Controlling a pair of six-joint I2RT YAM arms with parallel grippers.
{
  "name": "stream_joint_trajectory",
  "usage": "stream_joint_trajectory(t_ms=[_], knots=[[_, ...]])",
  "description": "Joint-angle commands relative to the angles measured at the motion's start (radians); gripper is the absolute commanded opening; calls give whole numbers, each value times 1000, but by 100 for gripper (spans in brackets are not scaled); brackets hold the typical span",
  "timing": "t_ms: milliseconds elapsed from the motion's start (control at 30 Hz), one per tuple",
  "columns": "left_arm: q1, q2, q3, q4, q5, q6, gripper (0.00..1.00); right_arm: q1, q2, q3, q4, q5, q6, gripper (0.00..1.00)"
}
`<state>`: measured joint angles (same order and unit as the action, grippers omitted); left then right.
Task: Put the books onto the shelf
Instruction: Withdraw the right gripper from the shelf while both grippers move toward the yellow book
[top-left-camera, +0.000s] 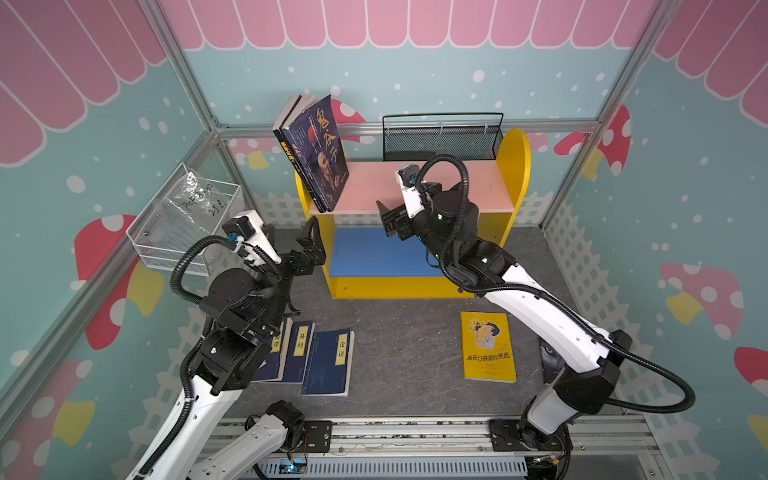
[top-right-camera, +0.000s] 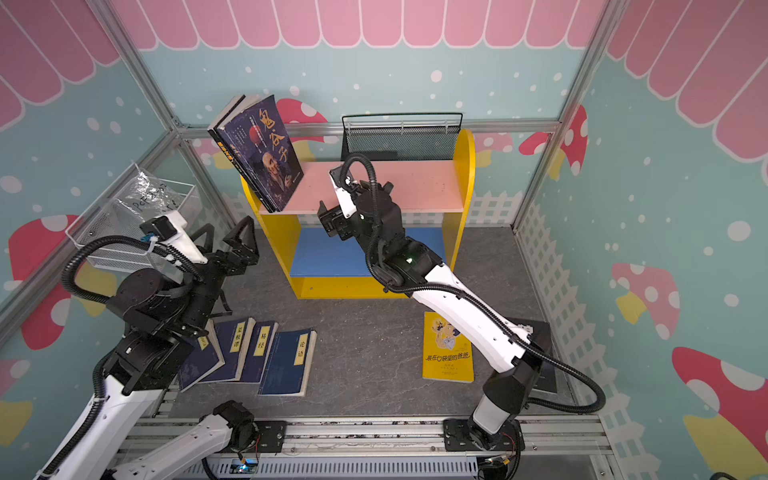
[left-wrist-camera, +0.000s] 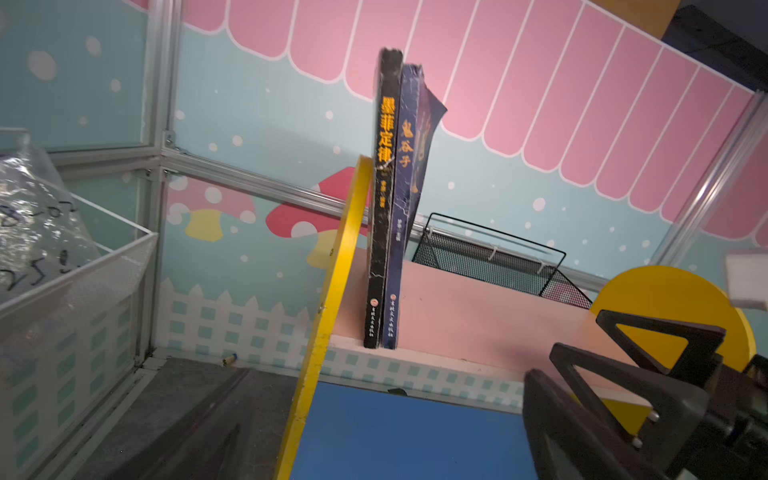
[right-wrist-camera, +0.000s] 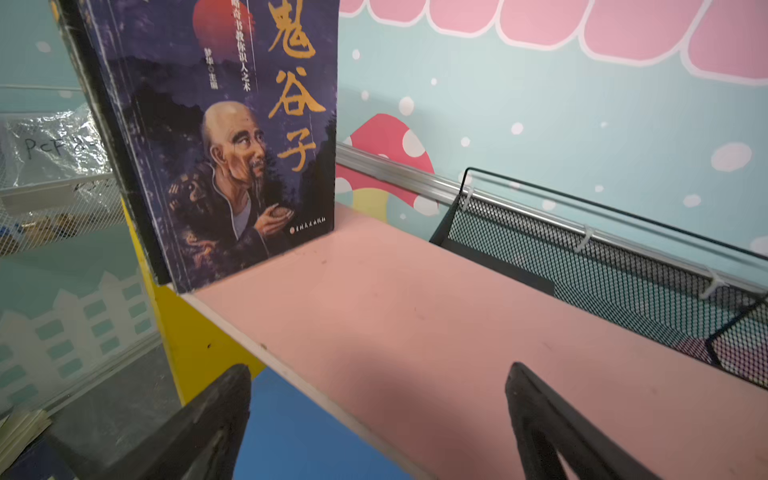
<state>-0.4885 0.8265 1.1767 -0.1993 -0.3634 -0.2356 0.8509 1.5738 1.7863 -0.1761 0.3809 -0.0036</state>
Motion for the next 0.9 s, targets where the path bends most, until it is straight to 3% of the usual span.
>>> stream_joint_trajectory(t_ms=[0,167,433,533,633,767,867], knots=[[-13,9,-42,-63,153,-81,99,0,-127,-158,-13,86,73,99],[-82,30,-114,-74,225,-162,99,0,-321,-359,-146,161,225,100],[-336,149,-224,-20,168,-251,99,-15,-481,-619,-440,236,554,100],[-423,226,-243,6,124,-285,99,-94,-520,-751,-484,161,687,99],[-469,295,-275,69,147,-341,99,-225,-557,-884,-489,55,777,100],[-491,368,-330,209,214,-414,99,-364,-578,-1017,-428,-52,763,100],[-502,445,-326,207,224,-433,99,-480,-531,-1086,-385,-141,732,100]])
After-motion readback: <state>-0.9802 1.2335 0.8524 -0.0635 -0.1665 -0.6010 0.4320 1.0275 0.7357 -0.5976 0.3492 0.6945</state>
